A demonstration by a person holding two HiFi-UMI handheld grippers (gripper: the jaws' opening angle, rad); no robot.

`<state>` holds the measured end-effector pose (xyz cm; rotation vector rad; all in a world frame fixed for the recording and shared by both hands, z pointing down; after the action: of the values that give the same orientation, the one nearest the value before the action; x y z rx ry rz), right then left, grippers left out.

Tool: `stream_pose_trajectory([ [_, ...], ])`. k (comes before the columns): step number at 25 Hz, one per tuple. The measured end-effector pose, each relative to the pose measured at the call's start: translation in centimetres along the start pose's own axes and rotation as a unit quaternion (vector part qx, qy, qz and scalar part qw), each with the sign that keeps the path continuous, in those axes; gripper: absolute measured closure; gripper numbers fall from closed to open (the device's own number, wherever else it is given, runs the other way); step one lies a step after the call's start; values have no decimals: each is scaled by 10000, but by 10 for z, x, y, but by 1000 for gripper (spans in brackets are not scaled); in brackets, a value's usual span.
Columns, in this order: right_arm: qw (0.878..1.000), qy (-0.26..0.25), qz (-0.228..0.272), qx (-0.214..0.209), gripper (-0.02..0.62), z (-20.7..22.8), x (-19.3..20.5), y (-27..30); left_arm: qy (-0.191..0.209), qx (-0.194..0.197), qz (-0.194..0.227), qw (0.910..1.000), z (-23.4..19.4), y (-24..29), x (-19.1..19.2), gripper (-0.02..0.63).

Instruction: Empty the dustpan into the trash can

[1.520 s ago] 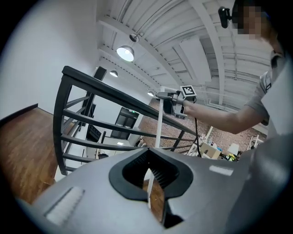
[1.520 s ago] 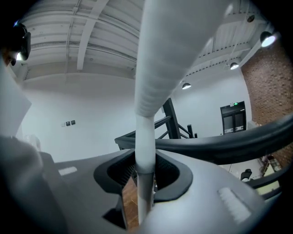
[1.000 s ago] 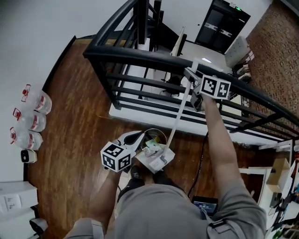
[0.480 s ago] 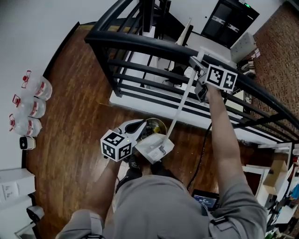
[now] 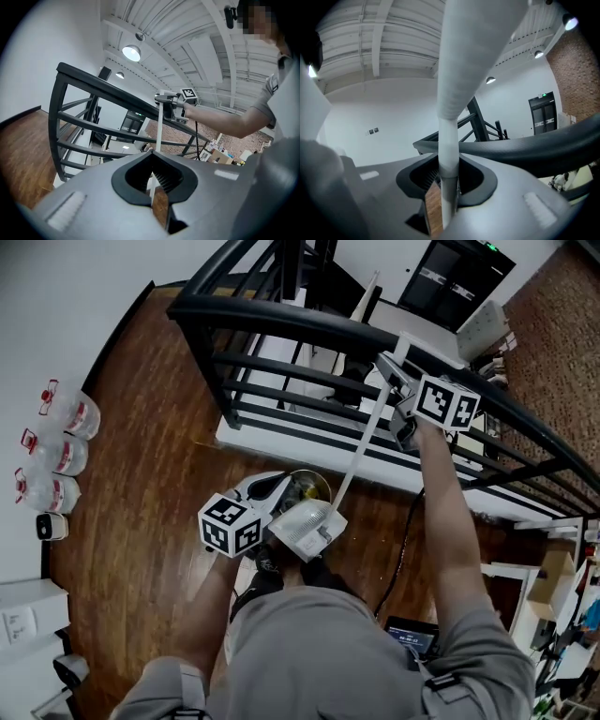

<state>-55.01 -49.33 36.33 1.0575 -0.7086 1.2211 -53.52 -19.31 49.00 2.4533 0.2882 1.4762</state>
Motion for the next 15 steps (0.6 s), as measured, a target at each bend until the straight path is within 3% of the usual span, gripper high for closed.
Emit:
stream_pose_trajectory([
  [15,9954,-528,783,137,483,-109,45,-163,578,1145,-157,9916,55,-27,11,601],
])
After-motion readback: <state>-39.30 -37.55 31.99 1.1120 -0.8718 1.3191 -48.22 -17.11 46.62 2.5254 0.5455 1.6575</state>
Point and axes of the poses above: the fingertips, and each gripper's own axes: y forward along the fingers, z to its right, x out of its underside, the point moved 4 cm from there along -y, backward along the fingers, and after that the axes turned 1 degree about -x, right-handed, at the moved point
